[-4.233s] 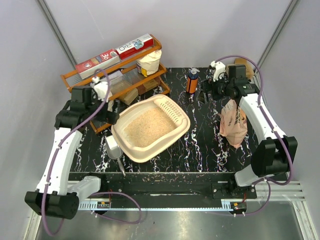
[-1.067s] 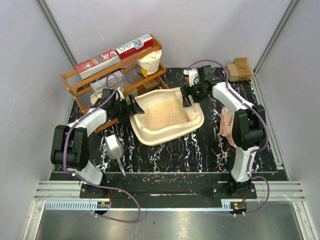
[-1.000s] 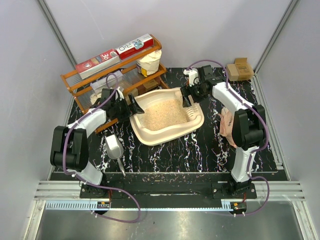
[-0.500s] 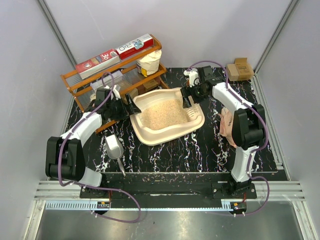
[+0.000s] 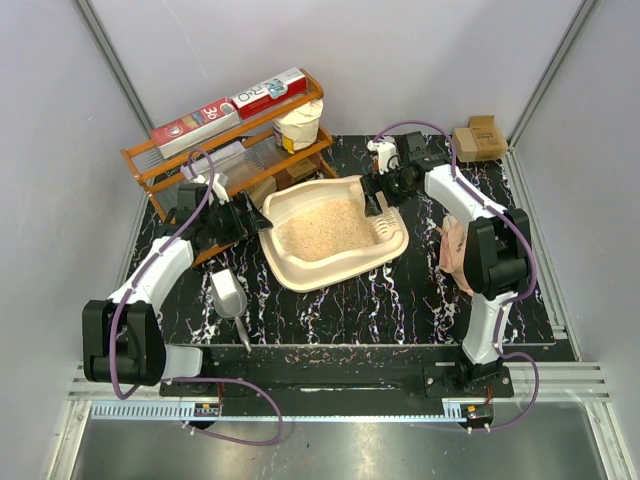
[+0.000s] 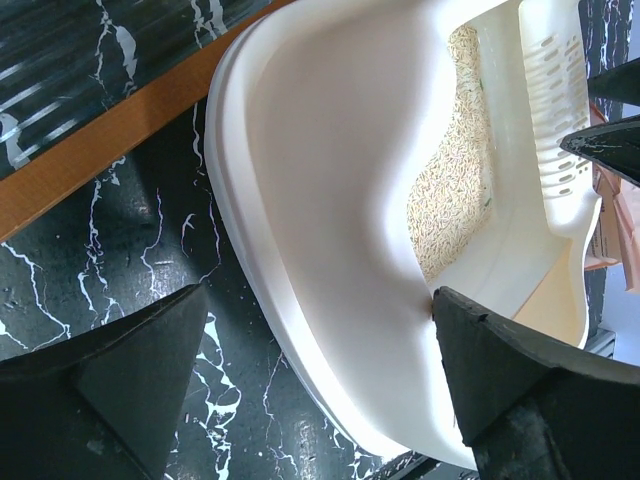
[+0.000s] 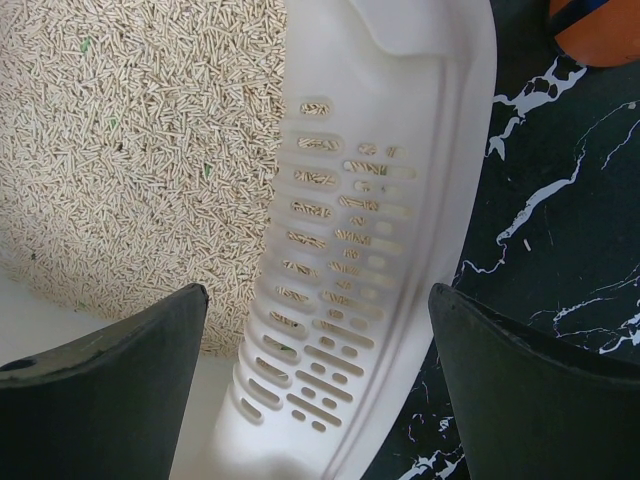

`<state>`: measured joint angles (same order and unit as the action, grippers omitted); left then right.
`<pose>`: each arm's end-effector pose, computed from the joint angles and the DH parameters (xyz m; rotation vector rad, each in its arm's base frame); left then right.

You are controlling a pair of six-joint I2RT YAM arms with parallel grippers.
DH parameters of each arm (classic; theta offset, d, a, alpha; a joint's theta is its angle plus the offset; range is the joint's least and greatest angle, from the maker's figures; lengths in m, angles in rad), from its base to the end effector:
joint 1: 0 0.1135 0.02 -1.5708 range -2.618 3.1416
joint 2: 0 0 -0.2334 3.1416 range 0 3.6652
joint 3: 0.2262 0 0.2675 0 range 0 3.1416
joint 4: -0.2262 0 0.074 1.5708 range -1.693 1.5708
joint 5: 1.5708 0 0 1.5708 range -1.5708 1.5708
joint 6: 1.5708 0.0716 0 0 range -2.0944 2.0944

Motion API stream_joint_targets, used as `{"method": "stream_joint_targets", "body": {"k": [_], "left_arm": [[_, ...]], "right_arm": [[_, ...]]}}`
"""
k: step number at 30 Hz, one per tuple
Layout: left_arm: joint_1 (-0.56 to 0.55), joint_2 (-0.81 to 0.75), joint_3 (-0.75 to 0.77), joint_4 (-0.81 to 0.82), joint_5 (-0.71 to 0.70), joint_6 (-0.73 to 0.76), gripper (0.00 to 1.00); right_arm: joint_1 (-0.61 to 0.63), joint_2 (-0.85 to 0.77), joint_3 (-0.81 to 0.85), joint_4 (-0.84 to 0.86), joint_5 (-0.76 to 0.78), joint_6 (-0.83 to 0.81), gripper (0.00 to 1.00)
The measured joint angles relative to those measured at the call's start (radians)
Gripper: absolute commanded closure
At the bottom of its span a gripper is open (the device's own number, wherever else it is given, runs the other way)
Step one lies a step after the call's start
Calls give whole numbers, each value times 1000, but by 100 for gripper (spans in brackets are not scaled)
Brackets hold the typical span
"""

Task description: Fill the litter box with clean litter

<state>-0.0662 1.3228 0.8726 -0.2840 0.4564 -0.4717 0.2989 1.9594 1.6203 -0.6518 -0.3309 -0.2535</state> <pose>0.3234 -0.0531 0.1877 -0.2337 2.3327 -0.7976 0.4250 0.1553 0.1808 -0.8132 2.4058 0.4406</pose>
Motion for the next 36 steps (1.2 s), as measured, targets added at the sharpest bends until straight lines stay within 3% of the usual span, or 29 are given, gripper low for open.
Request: {"method": "stream_joint_targets", "body": {"k": [13, 18, 23, 29, 36], "left_arm": [[8, -26, 2, -11, 19, 19, 1], [9, -108, 55, -95, 14, 27, 1], [8, -234, 82, -140, 6, 58, 1], [-32, -271, 117, -126, 21, 80, 1], [-160, -325, 118, -74, 42, 124, 1]], "right_arm": [[-6, -21, 14, -18, 40, 2, 0], [-35, -133, 61, -68, 92, 8, 0], [-147, -341, 61, -114, 249, 25, 0], [-302, -493, 51, -230, 431, 49, 7], [-297, -502, -119, -403, 445, 53, 18]]}}
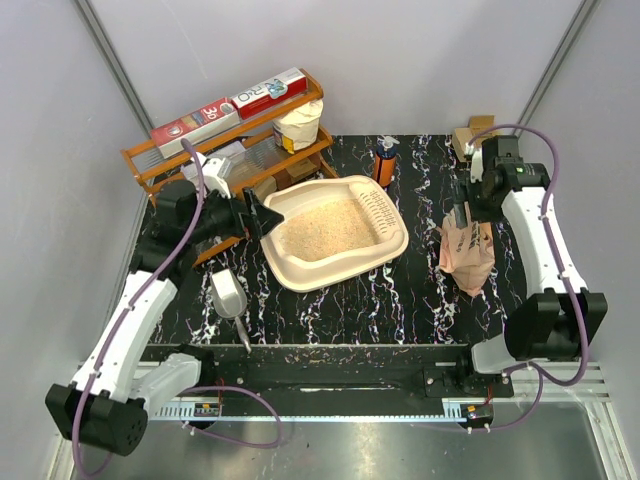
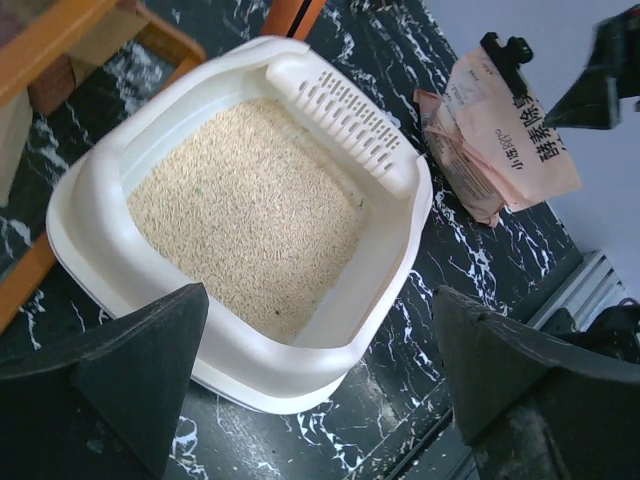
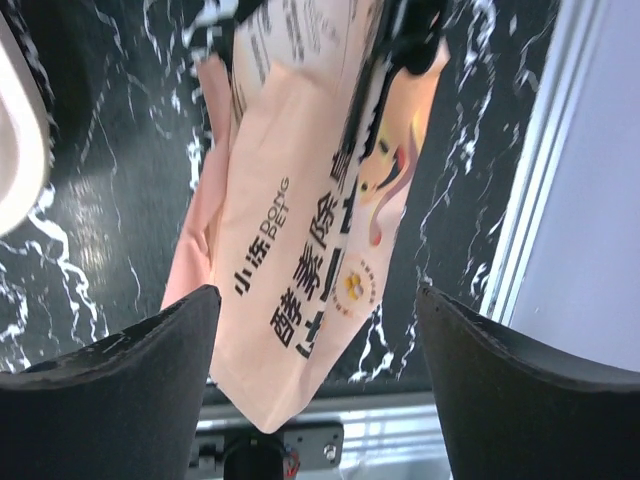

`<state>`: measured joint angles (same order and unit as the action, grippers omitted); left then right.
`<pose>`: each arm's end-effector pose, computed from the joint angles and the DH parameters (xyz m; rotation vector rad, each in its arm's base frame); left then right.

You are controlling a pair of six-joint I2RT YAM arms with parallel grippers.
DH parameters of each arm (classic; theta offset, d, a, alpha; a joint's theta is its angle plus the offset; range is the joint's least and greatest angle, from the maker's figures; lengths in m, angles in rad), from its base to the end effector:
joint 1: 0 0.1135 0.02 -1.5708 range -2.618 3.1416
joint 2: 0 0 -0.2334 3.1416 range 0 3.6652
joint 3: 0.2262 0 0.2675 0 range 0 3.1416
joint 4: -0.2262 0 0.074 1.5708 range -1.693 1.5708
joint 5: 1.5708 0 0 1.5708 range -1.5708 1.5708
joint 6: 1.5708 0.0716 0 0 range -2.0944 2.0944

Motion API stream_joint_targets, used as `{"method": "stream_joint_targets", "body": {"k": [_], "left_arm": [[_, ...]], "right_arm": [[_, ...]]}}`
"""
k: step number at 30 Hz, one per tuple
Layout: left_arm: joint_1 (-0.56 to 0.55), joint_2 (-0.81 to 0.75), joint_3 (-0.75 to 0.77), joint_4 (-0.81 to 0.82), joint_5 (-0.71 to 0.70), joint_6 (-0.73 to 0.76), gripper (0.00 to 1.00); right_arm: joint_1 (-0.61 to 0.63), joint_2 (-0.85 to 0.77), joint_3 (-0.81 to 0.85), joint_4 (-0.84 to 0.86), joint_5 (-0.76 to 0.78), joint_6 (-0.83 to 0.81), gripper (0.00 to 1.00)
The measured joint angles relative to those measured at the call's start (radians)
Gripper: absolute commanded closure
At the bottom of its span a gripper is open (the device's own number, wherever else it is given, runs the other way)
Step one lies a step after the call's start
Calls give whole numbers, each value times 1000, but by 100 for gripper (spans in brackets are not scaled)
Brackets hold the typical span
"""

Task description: Fill the litter box with clean litter

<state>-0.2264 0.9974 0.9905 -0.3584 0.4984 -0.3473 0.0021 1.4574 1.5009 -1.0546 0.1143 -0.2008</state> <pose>0.2674 -0.0967 0.3189 0.2239 1.9739 -0.8587 0.3285 -0.0075 0.2937 -0.2197 2.5782 -0.2210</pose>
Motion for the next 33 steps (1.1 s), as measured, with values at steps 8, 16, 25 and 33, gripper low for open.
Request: {"method": "stream_joint_targets", "body": {"k": [8, 16, 25, 33], "left_arm": [[-15, -105, 8, 2, 14, 158, 1], [-19, -44, 79, -47, 10, 230, 1], [-51, -9, 134, -75, 13, 264, 1], [-175, 146, 235, -71, 13, 265, 1]], "right_arm": [[0, 45, -43, -55, 12, 24, 75], [-40, 64, -80, -125, -117, 189, 100], [-193, 114, -80, -93, -642, 473, 100], [-266, 114, -69, -93, -851, 526, 33]]}}
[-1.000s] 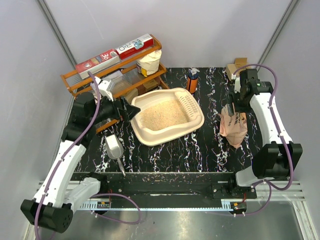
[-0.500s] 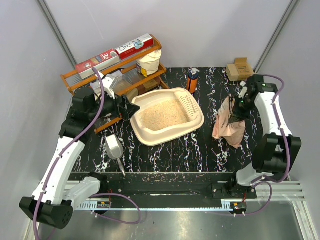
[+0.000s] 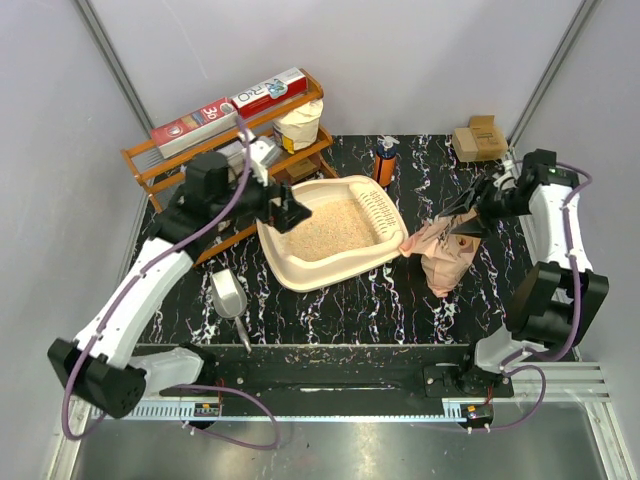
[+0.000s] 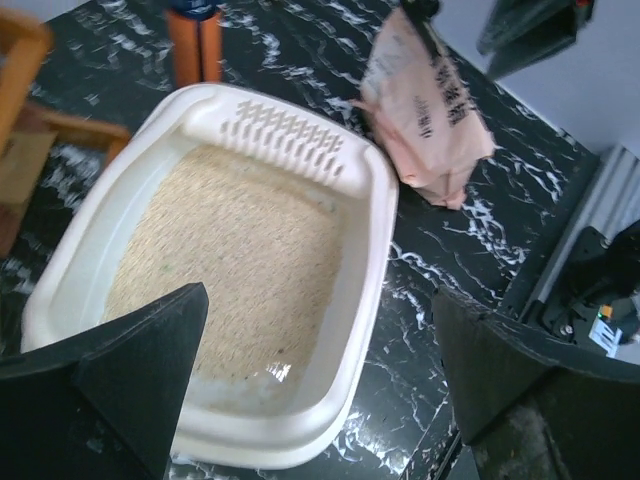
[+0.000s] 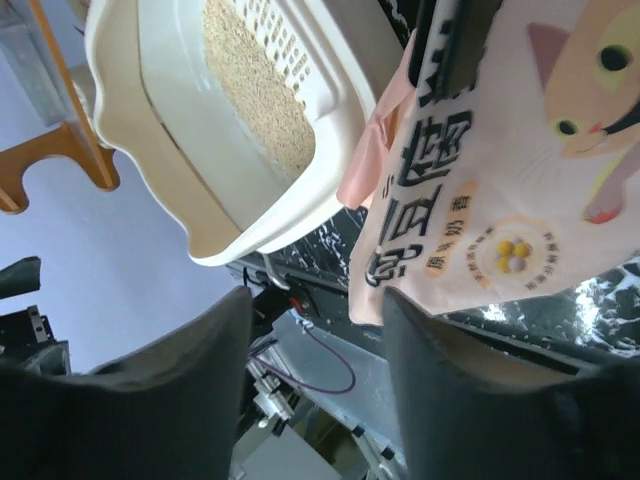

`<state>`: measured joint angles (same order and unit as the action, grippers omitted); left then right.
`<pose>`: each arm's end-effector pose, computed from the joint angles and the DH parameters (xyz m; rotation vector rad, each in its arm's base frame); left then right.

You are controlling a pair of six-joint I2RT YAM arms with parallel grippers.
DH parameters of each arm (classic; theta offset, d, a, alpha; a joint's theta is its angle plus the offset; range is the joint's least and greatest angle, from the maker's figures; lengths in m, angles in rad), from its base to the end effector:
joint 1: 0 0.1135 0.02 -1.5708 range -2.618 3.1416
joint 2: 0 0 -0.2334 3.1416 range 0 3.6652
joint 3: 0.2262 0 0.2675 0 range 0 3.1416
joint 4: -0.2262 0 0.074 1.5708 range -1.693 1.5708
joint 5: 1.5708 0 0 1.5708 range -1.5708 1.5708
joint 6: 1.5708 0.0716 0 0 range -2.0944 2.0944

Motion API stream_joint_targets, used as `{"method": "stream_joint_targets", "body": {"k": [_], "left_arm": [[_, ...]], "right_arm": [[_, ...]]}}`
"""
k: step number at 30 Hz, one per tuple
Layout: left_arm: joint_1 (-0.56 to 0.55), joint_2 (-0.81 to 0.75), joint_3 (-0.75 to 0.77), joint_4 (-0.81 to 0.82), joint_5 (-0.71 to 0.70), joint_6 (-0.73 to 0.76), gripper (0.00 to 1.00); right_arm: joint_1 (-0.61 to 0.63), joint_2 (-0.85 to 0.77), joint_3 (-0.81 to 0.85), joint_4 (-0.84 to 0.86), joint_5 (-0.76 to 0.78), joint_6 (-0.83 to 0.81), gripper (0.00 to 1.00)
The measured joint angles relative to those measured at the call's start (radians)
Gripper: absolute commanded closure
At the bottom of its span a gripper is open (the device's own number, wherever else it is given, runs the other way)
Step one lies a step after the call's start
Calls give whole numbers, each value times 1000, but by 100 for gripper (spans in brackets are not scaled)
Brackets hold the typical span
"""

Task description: Fill the litter box with clean litter

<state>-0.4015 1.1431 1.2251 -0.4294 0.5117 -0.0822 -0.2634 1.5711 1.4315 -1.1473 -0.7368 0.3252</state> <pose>0.2683 -0.1520 0.3606 0.6544 1.8434 -0.8119 0.3236 -0.0374 0.2481 0.6400 2.6244 1.0526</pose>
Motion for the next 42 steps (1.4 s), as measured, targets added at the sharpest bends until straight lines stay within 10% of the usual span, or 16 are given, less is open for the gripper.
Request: {"method": "stream_joint_targets", "body": {"k": [10, 21, 28, 32, 42], "left_arm": [[-355, 417, 323, 42, -40, 56, 10], [-540, 933, 662, 94, -97, -54, 18], [-573, 1068, 732, 116, -134, -107, 52], [-578, 1082, 741, 138, -122, -126, 98], [-577, 1070, 744, 108, -56, -47, 100]], "right_arm": [[-103, -108, 229, 30, 148, -220, 14], [-102, -439, -9, 68, 379, -349, 11], [-102, -447, -61, 51, 417, -389, 11], [-102, -452, -61, 50, 430, -402, 12], [-102, -410, -60, 66, 430, -395, 12]]}}
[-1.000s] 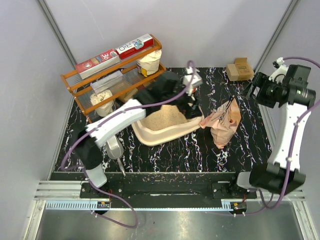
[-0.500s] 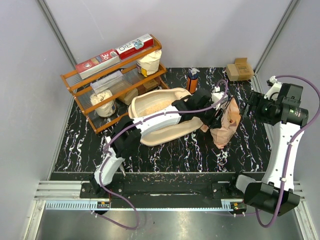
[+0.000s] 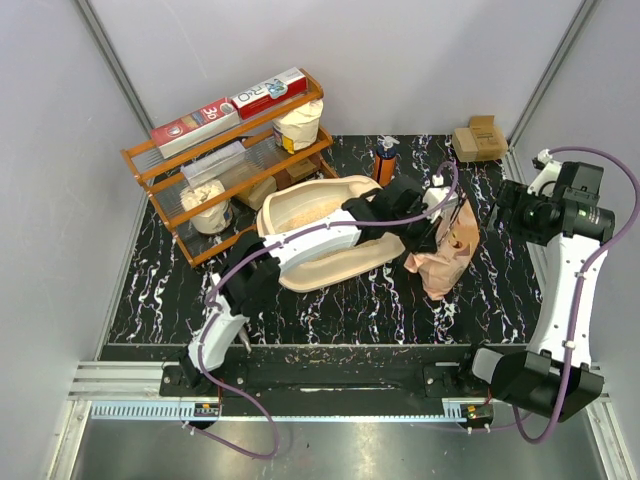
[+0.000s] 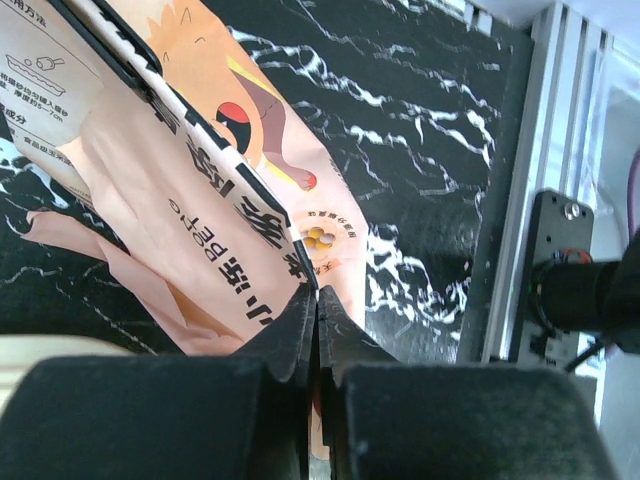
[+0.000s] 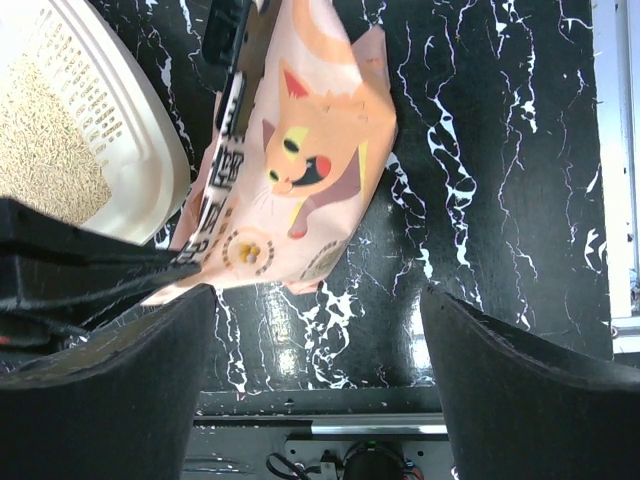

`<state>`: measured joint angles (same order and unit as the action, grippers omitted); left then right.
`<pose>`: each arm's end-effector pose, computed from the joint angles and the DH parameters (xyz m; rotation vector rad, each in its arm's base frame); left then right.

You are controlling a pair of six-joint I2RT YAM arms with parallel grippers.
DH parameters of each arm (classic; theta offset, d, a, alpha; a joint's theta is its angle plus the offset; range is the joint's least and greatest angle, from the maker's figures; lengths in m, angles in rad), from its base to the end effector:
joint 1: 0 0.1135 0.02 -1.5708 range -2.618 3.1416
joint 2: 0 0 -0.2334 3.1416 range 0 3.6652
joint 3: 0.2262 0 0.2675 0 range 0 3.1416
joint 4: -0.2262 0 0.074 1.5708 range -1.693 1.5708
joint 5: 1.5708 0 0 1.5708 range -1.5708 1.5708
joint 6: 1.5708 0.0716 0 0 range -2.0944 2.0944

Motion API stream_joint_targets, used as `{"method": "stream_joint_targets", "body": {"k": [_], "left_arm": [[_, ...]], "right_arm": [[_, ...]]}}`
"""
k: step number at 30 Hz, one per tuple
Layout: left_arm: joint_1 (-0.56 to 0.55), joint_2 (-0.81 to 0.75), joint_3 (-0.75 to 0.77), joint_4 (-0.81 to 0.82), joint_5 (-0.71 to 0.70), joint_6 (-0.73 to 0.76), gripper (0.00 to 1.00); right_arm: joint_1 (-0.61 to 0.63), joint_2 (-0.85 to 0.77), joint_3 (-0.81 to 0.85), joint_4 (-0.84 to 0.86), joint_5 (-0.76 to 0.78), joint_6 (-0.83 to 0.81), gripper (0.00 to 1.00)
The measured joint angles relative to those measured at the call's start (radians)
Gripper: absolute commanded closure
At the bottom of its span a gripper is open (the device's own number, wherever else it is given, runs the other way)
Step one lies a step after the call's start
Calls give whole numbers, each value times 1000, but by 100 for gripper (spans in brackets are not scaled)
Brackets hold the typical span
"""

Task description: Fill the litter box with clean litter

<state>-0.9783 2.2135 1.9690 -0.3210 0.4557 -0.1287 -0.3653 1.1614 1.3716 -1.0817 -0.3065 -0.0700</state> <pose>0.2777 -0.4690 0.2213 1.2000 1.9503 -1.1045 0.2516 -0.0731 0.3318 0.2186 2.3856 0.1724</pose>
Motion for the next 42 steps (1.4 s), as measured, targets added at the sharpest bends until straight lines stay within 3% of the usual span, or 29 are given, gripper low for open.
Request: {"method": "stream_joint_targets", "body": {"k": [11, 25, 27, 28, 31, 37, 38, 41, 42], "left_arm": [[-1, -163, -86, -290, 80, 219, 100], [101, -594, -462, -591, 40, 463, 100], [119, -623, -483, -611, 40, 477, 85], [127, -634, -494, -618, 40, 483, 71], [139, -648, -508, -605, 46, 498, 49], [143, -700, -508, -570, 49, 536, 33], [145, -710, -507, -570, 49, 544, 22], [175, -739, -489, -571, 49, 562, 16], [193, -747, -479, -571, 47, 563, 8]], "right_arm": [[0, 77, 61, 47, -40, -4, 12], [0, 44, -4, 58, -425, -212, 13], [4, 39, -14, 32, -468, -275, 13], [6, 38, -18, 11, -489, -323, 13], [30, 40, -21, -64, -524, -462, 15], [204, 26, -32, -153, -492, -700, 15], [241, 11, -43, -153, -482, -732, 15], [348, -47, -77, -144, -443, -797, 18], [383, -62, -85, -138, -435, -808, 19]]}}
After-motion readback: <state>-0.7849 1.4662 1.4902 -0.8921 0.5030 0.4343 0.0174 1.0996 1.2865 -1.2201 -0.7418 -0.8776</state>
